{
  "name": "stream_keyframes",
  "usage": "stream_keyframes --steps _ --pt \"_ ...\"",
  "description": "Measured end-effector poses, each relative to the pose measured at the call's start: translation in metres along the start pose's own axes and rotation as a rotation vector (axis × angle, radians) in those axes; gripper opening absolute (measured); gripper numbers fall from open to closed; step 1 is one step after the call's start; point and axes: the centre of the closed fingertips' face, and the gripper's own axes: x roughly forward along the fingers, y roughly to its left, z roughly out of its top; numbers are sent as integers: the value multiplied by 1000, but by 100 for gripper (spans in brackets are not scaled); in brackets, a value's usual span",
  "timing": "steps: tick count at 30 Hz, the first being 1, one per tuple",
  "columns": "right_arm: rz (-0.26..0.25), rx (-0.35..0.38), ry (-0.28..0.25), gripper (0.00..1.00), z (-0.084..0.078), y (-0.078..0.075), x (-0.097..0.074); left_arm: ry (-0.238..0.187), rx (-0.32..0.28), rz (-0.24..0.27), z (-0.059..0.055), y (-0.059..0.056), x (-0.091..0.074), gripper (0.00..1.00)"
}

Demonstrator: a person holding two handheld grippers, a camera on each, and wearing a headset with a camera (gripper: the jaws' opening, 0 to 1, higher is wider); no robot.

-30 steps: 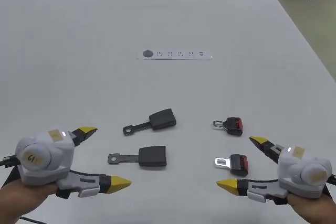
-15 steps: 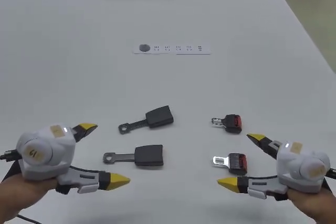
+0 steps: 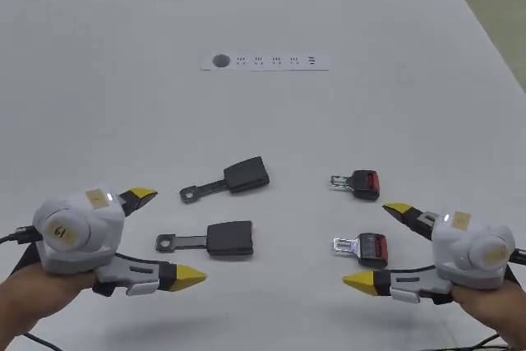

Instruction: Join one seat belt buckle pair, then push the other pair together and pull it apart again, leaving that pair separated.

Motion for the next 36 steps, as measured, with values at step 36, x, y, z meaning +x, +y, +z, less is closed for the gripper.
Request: stream_keyframes --steps 36 --pt "226 -108 213 69 -45 -6 3 125 116 -147 -19 -9 73 69"
